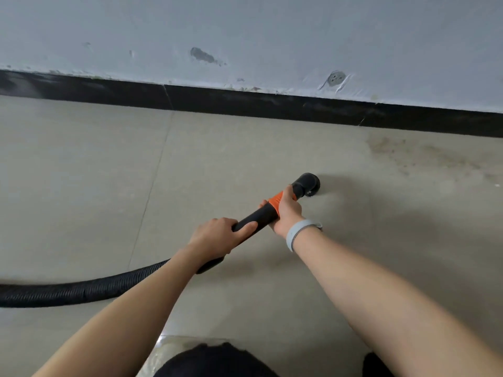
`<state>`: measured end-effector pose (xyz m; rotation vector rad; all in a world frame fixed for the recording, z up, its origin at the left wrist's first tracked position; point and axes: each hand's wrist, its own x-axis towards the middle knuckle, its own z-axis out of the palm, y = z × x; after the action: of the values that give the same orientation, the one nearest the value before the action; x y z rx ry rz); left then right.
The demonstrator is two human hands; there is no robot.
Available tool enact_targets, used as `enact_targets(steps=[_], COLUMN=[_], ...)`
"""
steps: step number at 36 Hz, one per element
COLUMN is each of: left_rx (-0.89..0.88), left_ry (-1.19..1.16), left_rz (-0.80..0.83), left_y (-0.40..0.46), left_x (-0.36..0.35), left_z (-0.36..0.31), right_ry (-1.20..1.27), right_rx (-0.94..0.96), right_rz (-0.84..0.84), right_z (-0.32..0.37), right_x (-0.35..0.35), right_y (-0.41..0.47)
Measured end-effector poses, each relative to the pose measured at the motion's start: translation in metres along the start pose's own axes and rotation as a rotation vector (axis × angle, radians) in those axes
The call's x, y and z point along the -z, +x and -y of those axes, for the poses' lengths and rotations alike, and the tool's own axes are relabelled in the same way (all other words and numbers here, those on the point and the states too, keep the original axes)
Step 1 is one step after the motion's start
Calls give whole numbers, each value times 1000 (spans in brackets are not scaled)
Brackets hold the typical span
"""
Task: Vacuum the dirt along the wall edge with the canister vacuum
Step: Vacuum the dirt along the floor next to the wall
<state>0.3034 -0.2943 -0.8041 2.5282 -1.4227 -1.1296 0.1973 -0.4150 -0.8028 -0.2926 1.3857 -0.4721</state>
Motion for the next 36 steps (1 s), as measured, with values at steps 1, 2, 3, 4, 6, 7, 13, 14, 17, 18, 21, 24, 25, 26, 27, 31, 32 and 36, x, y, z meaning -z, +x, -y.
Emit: enact_targets(steps=[1, 2, 3, 4, 6, 7, 13, 14, 17, 18, 21, 24, 25, 26, 27, 31, 32, 36], left_rx=[1, 3, 4, 5, 9, 12, 29, 25, -5, -20, -60, -90, -102, -116, -133, -236, -260, -315], left_ry=[-5, -12, -21, -31, -39, -38, 1, 25, 133, 171, 232, 254, 254, 254, 255, 279, 284, 271], left_rz=[15, 26, 33, 36, 32, 29, 60, 64, 85, 97, 124, 150, 152, 148, 143, 146, 150, 152], left_y=[5, 9, 12, 16, 22, 25, 31, 31, 29, 30, 33, 39, 42, 45, 48, 67, 71, 77], left_x=[-4, -7, -10, -13, -21, -23, -22, -22, -20, -21, -22, -31, -35, -41, -46, -65, -70, -86], left_z=[-17, -33, -50, -66, -96, -109, -179, -190, -220, -229, -251, -265, -269, -272, -276, -298, -304, -314], right_ry=[-5, -8, -11, -15, -25, -30, -8, 14, 111, 135, 194, 248, 261, 270, 277, 354, 371, 390], right_rx=[0, 1, 3, 4, -2, -7, -84, -106, -163, -170, -170, -152, -143, -132, -120, -42, -22, 23], right_rz=[-6, -12, -17, -21, -21, -15, 2, 5, 11, 11, 13, -11, -24, -40, -59, -112, -117, -137], right_z=[12, 24, 36, 48, 71, 82, 131, 137, 151, 155, 163, 169, 171, 173, 175, 184, 186, 189], right_x=[12, 24, 36, 47, 68, 77, 128, 138, 167, 175, 195, 210, 215, 220, 226, 253, 259, 277], right_y=[4, 7, 10, 13, 18, 21, 31, 32, 29, 29, 29, 31, 33, 35, 37, 48, 51, 57])
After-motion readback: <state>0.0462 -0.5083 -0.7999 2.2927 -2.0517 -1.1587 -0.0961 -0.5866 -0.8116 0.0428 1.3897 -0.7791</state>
